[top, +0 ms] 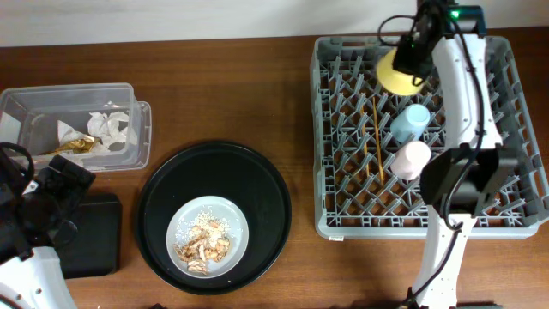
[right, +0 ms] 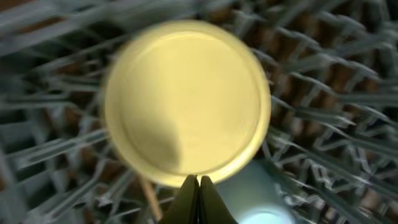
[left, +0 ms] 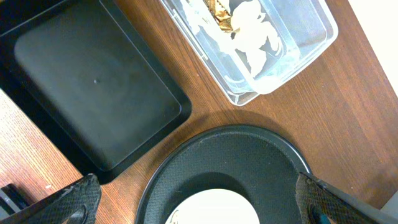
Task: Sort waste into correct bins and load items into the dishwasher rack
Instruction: 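Lift the yellow bowl with the right gripper, set it upside down in rack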
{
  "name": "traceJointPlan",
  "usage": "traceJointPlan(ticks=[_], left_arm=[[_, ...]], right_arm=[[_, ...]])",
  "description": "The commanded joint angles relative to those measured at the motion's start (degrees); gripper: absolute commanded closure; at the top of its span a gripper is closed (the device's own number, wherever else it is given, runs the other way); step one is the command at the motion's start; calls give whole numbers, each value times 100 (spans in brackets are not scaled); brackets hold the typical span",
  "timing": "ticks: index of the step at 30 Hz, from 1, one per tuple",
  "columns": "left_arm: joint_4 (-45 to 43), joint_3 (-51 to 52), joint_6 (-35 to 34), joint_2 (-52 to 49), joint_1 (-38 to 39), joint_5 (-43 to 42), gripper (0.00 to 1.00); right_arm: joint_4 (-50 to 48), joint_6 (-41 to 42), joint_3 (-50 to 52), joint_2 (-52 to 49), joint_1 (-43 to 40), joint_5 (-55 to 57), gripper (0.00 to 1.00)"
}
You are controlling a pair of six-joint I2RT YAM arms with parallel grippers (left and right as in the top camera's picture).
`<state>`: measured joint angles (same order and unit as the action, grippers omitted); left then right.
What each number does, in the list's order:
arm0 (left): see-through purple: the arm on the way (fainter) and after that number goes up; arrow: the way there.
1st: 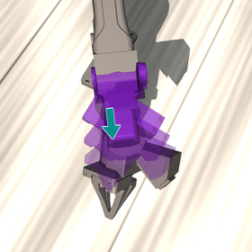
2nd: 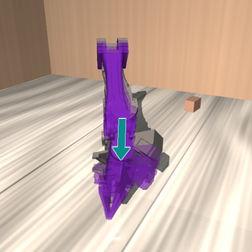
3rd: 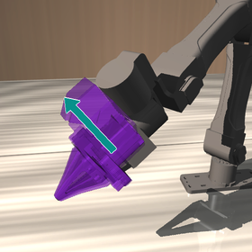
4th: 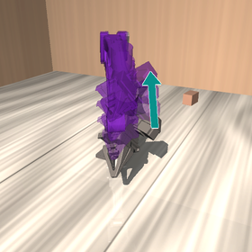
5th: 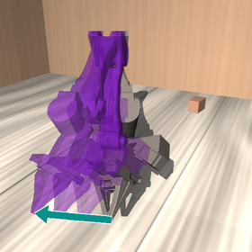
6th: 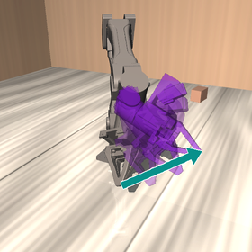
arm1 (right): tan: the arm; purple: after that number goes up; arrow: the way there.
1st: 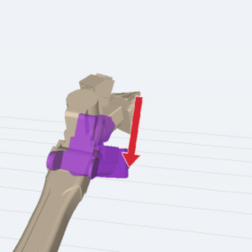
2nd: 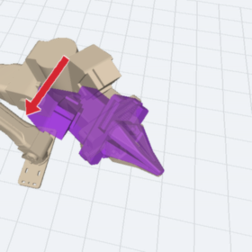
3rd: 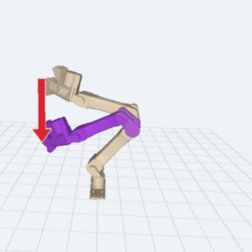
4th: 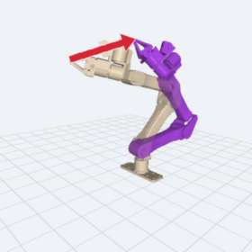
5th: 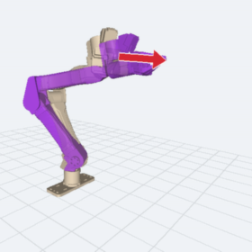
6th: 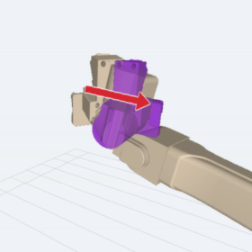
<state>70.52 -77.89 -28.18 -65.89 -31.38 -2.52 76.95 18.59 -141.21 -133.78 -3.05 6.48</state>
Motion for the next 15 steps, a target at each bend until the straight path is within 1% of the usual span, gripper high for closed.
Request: traceJointPlan(ticks=[1,11,15], left_arm=[[-11,-15,-50,2,-31,42,1],[-11,-15,-50,2,-31,42,1],[-11,-15,-50,2,-31,42,1]], right_arm=[[63,140,-42,57,-120,114,96],[-328,118,-33,31,-68,-741,96],[-776,118,-31,-205,-83,-708,96]])
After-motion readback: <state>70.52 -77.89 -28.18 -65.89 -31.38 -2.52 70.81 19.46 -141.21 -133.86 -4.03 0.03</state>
